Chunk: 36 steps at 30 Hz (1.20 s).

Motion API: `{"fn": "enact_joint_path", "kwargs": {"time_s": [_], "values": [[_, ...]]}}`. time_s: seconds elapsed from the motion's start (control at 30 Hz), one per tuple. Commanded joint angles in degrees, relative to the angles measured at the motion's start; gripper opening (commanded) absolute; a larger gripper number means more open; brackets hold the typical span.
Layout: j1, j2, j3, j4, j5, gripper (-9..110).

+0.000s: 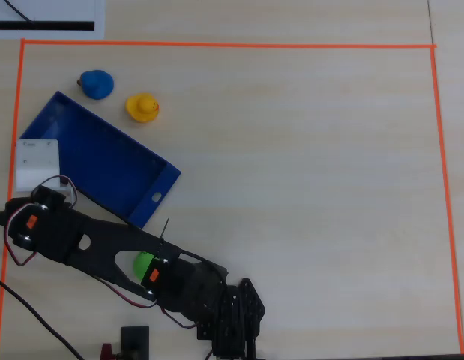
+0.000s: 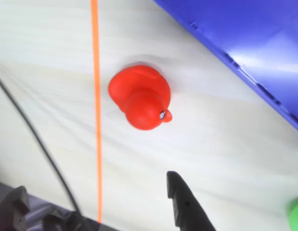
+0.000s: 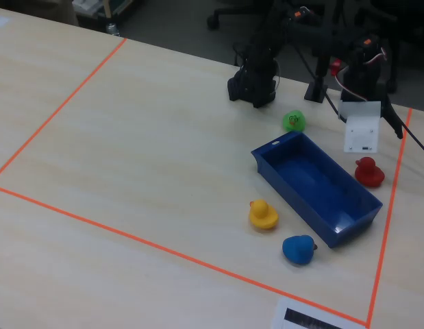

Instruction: Grasp red duck and put it into box.

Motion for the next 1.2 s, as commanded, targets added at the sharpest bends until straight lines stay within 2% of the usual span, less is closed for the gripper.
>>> {"fn": "enact_joint_path", "kwargs": {"time_s": [0.0,0.37,1.17], "values": [[0.7,0.8,2.3,-3.2,-2.6,39],[2.8,2.5,13.6,-13.4,-1.4,39],[-0.1,-1.1,15.3,-18.5,4.3,38]]}}
